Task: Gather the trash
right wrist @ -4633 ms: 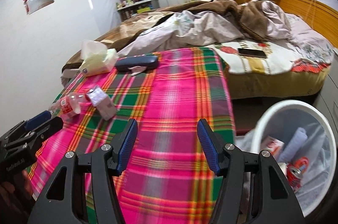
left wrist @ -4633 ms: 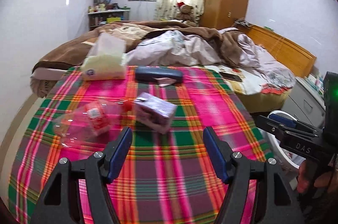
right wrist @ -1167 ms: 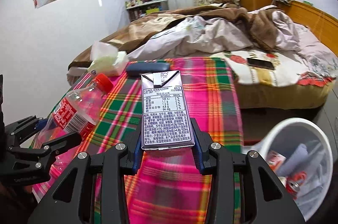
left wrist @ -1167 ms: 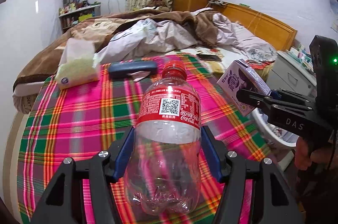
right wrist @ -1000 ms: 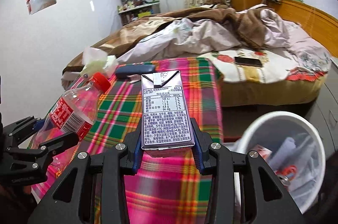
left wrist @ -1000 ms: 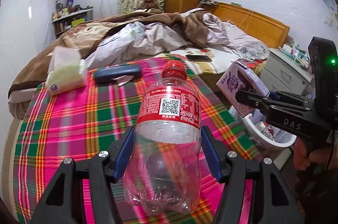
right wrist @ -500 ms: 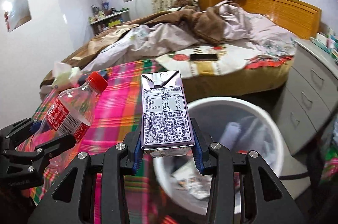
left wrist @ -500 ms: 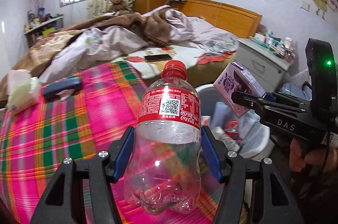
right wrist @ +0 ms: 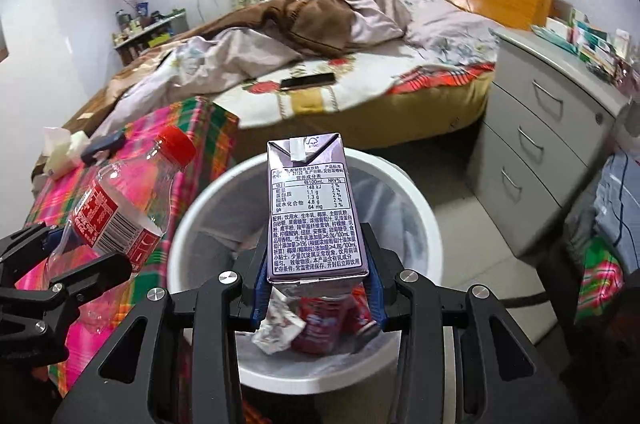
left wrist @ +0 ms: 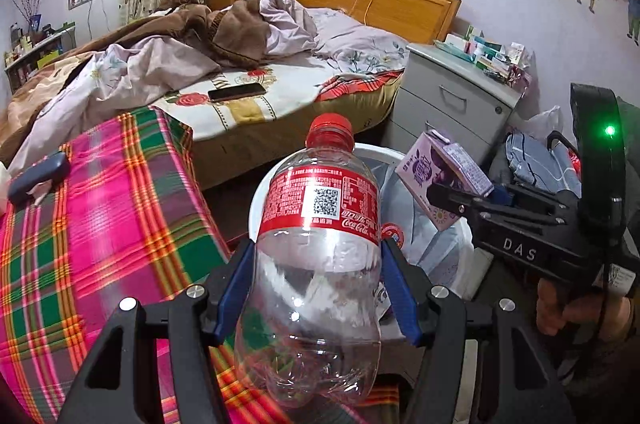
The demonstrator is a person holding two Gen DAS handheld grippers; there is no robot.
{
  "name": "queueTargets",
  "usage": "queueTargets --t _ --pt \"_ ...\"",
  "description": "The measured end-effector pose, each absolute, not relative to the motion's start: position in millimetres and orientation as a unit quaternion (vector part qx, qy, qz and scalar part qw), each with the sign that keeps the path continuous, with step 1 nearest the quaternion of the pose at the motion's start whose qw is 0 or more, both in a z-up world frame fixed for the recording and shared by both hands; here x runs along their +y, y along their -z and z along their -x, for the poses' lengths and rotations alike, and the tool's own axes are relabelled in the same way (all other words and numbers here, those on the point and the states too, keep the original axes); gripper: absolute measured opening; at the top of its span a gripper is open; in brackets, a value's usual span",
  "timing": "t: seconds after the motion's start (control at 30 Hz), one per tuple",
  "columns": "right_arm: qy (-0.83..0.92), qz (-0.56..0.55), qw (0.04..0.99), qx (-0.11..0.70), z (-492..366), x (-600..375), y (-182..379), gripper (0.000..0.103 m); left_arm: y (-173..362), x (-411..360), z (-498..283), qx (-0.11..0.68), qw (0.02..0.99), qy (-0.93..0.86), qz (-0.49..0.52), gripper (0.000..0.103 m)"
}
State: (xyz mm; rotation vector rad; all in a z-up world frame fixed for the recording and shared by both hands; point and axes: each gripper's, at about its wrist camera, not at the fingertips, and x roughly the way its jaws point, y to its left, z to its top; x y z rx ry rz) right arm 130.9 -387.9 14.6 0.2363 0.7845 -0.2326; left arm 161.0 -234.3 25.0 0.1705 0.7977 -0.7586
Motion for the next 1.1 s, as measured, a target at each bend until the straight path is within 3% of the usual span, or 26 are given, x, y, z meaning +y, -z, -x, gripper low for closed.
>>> queueTargets --t 0.37,0.4,0.5,1.1 --pt "0.126 -0.112 0.897 0.409 -139.3 -406.1 5.9 0.041 -5.0 -262.8 -174.6 0.395 0.844 0.355 -0.083 0.066" --pt "0.13 -0.11 0.897 0.408 -138.7 -406.6 6.1 0.042 -3.9 -262.9 -175.1 0.395 0.845 0.349 -0.085 0.071" --pt "0.126 -0.111 0.9 0.403 -137.4 -407.7 5.0 0.063 -4.8 -259.2 -176.0 0.395 0.846 0.352 -0.069 0.076" --pt "0.126 -0.124 0.917 0.359 -107.4 -386.2 -18.6 0.063 -22.6 -219.4 -148.5 0.373 0.868 0.323 -0.052 0.076"
